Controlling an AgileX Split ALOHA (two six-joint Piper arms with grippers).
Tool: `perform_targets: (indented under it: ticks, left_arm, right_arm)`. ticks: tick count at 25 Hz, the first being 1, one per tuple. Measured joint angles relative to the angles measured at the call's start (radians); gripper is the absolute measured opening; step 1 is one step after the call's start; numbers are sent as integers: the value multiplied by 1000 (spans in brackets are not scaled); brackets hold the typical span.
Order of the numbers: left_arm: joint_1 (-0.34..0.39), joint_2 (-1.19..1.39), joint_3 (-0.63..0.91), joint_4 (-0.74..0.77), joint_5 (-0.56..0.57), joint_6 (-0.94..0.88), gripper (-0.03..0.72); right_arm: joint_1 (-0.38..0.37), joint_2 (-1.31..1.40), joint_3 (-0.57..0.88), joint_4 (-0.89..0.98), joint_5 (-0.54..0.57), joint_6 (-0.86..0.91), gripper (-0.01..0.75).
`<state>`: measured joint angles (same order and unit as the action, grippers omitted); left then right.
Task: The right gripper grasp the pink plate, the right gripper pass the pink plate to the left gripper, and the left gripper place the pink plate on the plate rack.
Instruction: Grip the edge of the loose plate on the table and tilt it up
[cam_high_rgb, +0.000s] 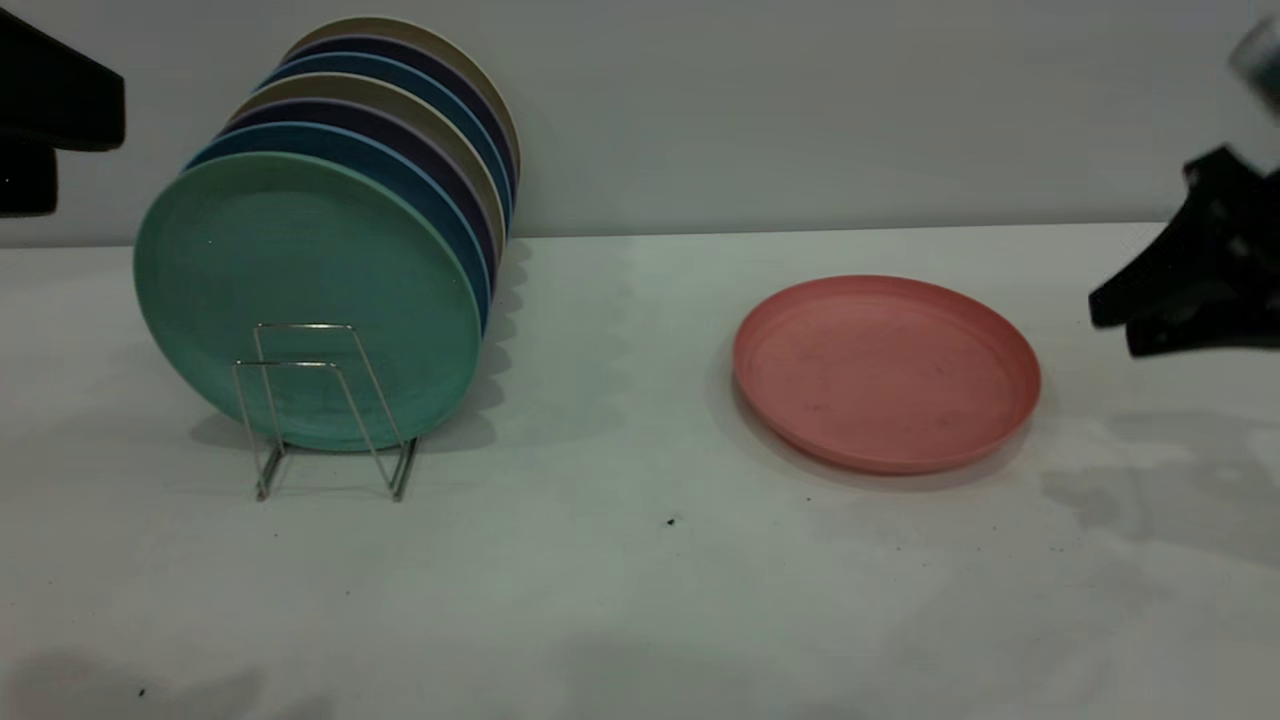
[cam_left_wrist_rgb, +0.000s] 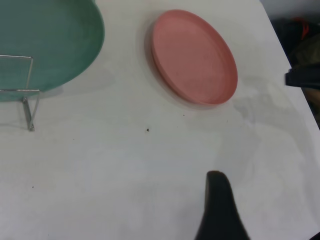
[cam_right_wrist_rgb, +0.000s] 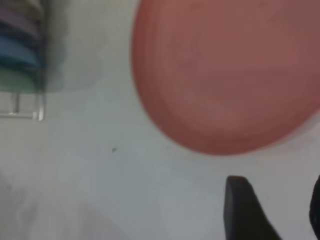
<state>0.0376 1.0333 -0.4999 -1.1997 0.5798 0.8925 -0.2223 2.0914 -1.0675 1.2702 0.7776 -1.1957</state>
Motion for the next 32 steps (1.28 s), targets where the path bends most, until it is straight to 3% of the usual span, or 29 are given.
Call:
perform_targets:
  ticks: [13,29,32]
  left_arm:
    - [0,0,0,0,9,3,524]
    - [0,0,0,0,46,3,525]
    - [0,0,0,0,52,3,526]
  right_arm:
    - [5,252,-215,128,-53,0,334]
    - [109,321,-241,226,-213,-80,334]
    - [135,321,-241,236,-251,-87,303]
